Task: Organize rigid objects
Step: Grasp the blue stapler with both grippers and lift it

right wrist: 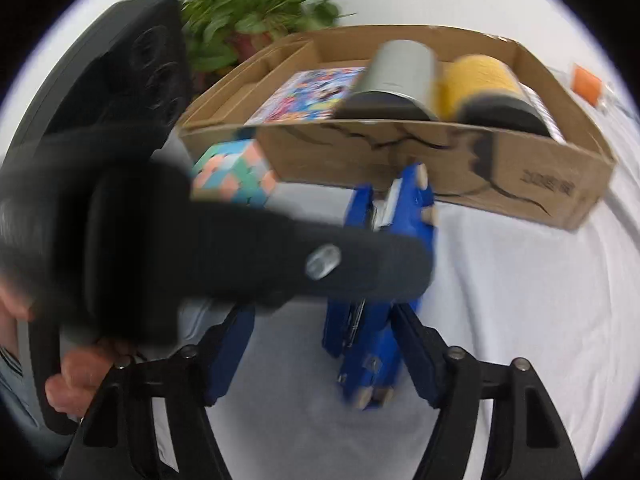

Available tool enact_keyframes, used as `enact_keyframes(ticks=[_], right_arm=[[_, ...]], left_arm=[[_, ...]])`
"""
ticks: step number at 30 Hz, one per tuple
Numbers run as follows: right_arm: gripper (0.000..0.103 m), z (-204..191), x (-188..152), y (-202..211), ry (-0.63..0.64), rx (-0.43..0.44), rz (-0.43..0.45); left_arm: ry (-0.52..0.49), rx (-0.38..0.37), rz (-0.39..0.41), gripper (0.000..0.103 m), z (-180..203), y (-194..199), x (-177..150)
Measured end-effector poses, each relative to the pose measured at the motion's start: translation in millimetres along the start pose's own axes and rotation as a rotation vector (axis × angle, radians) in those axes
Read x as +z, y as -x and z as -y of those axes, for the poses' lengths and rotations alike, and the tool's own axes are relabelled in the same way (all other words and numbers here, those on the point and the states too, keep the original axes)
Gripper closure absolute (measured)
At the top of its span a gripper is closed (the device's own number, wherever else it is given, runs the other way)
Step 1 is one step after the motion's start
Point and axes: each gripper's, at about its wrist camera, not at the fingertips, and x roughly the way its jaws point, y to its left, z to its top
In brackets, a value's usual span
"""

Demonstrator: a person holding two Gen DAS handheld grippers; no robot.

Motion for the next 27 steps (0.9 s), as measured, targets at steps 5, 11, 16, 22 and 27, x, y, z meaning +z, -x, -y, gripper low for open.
enact_keyframes(ticks=[5, 11, 16, 22, 27], right_arm=[[0.082, 61, -8, 24, -0.227, 0.082, 0.031], [0.082, 155, -38, 52, -0.684, 0.367, 0.109], [0.068, 192, -53, 67, -0.923, 0.366, 0.135], [0.053, 136, 12, 128, -0.268, -0.13, 0.165], [0.056, 97, 26, 99, -0.062, -0.284, 0.083]], left_arm=[[-0.049, -0.111, -0.037, 0.034, 24, -13, -3], [-0.144, -0.094, 0.0, 0.034, 59, -10, -7], [-0.131, -0.05, 0.06, 0.028, 56, 8, -10], [-0.082, 0.014, 0.068, 0.028, 36, 5, -12], [-0.082, 0.037, 0.067, 0.028, 41, -22, -1]])
